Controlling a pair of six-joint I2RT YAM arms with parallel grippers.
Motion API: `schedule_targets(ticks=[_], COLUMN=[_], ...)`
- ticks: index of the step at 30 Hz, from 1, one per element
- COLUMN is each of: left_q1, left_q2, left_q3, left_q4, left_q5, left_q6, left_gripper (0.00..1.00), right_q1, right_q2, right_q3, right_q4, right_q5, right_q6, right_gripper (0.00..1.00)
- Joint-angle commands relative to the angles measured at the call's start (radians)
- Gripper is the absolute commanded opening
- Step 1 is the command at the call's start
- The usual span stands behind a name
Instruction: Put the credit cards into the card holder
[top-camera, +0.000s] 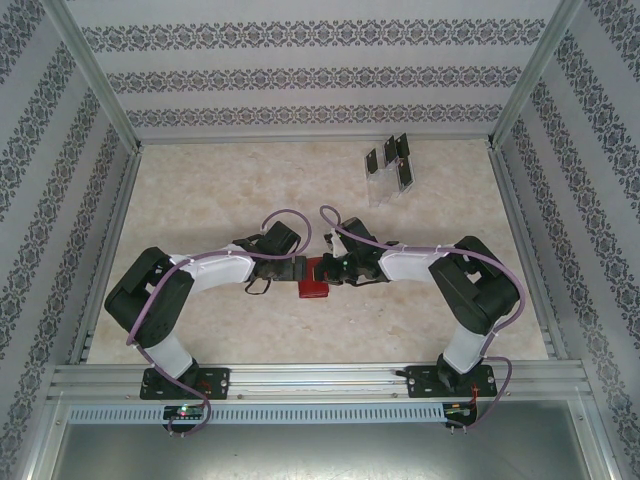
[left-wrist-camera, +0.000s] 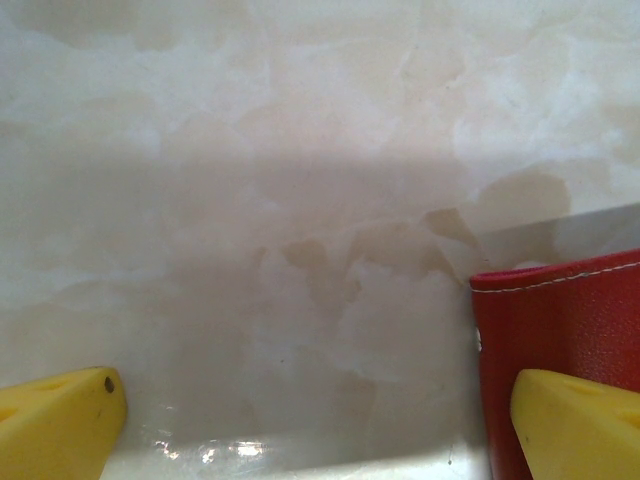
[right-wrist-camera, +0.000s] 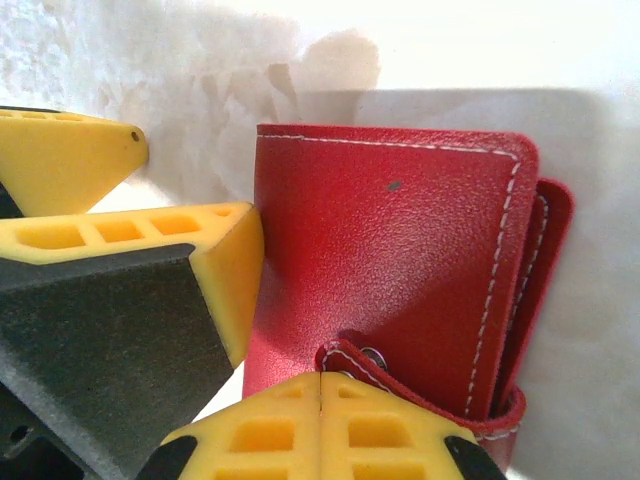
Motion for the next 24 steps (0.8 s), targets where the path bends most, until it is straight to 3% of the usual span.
schedule_targets(ticks=[1, 14, 24], left_q1=[0.0, 0.0, -0.002], left_q2=[0.054, 0.063, 0.064], left_q3=[-0.021, -0.013, -0.011], left_q4=[0.012, 0.012, 0.011], left_q5=[0.049, 0.051, 0.053], left_q6=[0.016, 0.019, 0.017], left_gripper=[1.0, 1.0, 1.0], right_q1=[-0.008, -0.022, -0.024], right_q2=[0.021, -0.061, -0.022], right_q3=[-0.013, -0.002, 0.003], right_q4=[0.016, -0.006, 0.006], right_q5=[0.002, 0.001, -0.001], right_q6=[0.003, 0.004, 0.002], right_gripper=[0.0, 0.0, 0.0])
